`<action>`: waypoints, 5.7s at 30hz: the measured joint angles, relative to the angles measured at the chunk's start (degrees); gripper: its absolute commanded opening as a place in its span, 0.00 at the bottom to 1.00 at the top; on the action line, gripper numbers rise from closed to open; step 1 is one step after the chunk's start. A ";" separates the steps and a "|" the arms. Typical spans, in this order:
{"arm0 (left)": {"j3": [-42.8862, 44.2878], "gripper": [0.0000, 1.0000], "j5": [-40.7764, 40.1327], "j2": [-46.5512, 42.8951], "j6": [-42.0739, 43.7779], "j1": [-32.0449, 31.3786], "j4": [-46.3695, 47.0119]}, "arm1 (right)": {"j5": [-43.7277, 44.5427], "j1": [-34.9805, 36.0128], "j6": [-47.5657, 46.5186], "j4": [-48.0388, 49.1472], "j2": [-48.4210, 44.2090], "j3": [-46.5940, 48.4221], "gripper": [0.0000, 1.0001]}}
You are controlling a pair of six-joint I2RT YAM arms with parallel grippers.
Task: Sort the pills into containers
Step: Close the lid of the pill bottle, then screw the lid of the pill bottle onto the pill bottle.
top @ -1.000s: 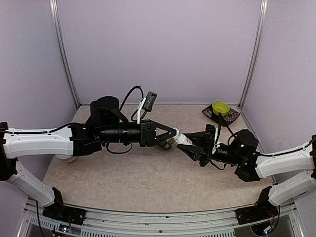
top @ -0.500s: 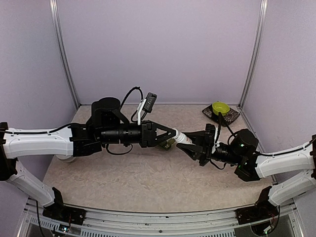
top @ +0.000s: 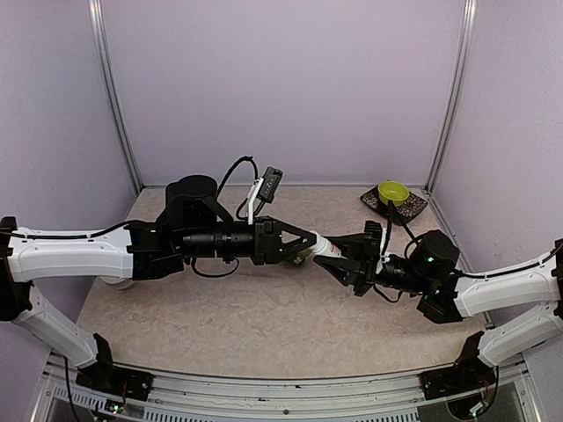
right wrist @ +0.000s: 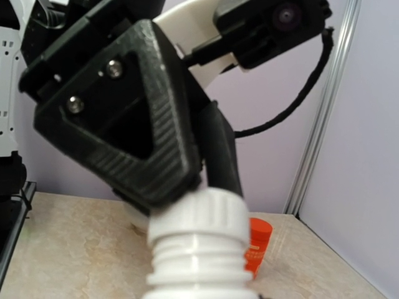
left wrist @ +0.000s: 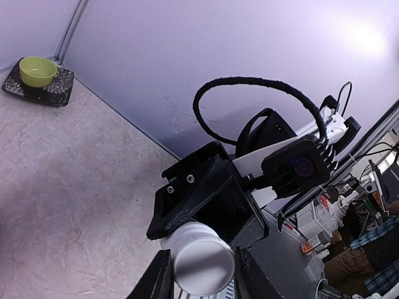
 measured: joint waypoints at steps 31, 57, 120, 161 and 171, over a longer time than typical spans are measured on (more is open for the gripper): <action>0.42 0.32 1.40 1.36 0.83 0.57 0.85 | 17.92 7.56 -12.68 -5.22 -2.62 0.81 0.07; -0.13 0.56 16.52 -0.48 21.99 -0.26 -1.42 | -0.31 8.35 20.06 -12.96 -6.97 2.19 0.07; -6.01 0.99 -6.84 -3.89 0.81 -4.02 12.81 | 15.02 8.59 13.38 -8.98 -0.24 6.73 0.07; -3.56 0.99 -7.65 -3.17 3.21 -4.02 11.61 | 10.95 10.49 13.09 -10.01 4.42 9.94 0.07; -4.28 0.99 -9.27 -6.95 2.56 -2.45 11.32 | 15.23 10.49 9.62 -14.10 -2.95 9.90 0.08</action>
